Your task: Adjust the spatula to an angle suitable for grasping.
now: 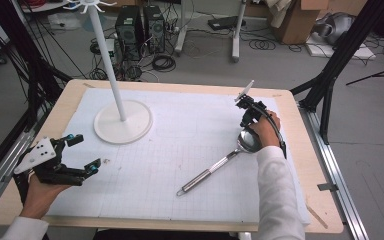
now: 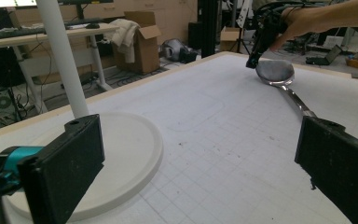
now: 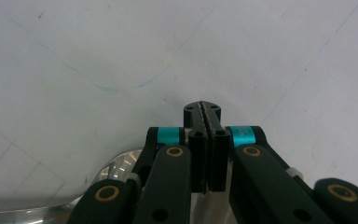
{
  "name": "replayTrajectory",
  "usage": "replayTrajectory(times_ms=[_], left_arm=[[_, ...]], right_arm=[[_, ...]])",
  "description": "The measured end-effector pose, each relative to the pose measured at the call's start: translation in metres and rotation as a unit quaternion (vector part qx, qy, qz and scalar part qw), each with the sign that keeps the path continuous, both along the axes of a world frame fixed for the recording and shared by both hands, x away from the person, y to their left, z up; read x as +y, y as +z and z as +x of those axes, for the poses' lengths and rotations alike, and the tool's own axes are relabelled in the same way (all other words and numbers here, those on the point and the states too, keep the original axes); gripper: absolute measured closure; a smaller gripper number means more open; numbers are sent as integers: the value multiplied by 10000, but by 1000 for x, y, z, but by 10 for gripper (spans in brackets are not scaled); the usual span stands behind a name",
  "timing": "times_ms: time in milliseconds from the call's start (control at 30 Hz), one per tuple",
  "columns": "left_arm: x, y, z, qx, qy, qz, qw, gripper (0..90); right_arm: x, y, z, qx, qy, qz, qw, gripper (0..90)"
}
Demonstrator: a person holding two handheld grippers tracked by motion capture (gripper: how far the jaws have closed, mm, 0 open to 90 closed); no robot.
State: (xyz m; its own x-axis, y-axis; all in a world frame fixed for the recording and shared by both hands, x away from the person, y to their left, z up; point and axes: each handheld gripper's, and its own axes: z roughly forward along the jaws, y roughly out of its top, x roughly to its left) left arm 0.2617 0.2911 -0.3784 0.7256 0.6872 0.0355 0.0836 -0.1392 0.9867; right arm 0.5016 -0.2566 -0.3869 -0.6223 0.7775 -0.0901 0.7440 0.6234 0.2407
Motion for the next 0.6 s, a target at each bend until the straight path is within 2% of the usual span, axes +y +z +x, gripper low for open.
replayTrajectory(times_ms=[400,600], left_arm=[[0,0,0,1,-16,16,10000,18],[2,-1,0,14,15,10,10000,18]], right_arm=[[-16,0,-14,38,-93,51,9999,900],[-19,6,-20,21,-111,60,9999,900]])
